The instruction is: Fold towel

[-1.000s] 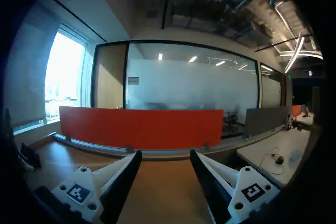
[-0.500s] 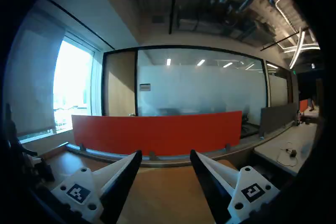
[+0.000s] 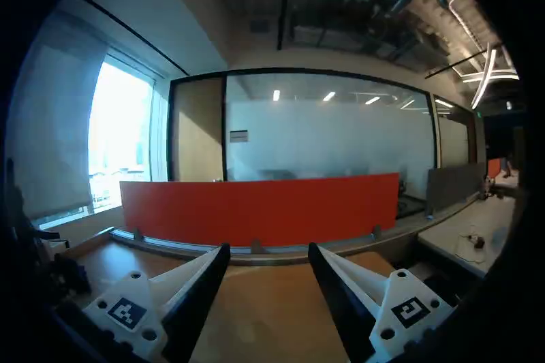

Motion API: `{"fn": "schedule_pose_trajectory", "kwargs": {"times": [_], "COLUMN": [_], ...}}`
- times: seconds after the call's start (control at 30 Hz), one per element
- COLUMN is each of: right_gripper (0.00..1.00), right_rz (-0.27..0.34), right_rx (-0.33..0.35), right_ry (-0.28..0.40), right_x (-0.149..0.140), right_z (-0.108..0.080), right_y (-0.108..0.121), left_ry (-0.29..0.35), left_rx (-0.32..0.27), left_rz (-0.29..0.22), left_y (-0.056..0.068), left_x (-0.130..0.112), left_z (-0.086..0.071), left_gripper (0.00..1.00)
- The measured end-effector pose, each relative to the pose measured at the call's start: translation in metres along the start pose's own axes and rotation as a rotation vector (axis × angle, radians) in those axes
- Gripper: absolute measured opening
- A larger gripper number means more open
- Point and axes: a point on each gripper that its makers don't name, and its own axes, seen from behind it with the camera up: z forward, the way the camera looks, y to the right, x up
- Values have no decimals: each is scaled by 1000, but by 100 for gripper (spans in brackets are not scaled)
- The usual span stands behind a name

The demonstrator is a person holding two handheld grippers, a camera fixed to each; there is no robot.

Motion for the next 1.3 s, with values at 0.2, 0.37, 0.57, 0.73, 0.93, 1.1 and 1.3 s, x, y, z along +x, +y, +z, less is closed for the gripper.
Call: {"fn": "schedule_pose_trajectory", "kwargs": {"times": [0.2,0.37,0.57,0.73,0.93,1.1,1.3], "right_gripper": [89,89,89,89,89,89,89], "right_rz": [-6,-19,-38,-40,-49,-47,-66], "right_rx": [-2,-2,1,7,12,5,4], "right_ry": [-3,-3,5,8,8,11,16], "right_x": [-12,-25,-43,-57,-75,-86,-100], "right_z": [-3,-4,-5,-8,-12,-14,-16], "right_y": [-7,-14,-21,-27,-28,-24,-26], "left_ry": [33,63,104,123,147,162,176], "left_rx": [-9,-2,11,17,20,21,26], "left_rz": [-6,-3,-8,-10,3,14,11], "left_y": [2,-1,-8,-13,-16,-19,-29], "left_x": [-5,-16,-39,-64,-93,-117,-141], "left_z": [4,6,10,15,18,20,22], "left_gripper": [96,96,96,96,96,96,96]}}
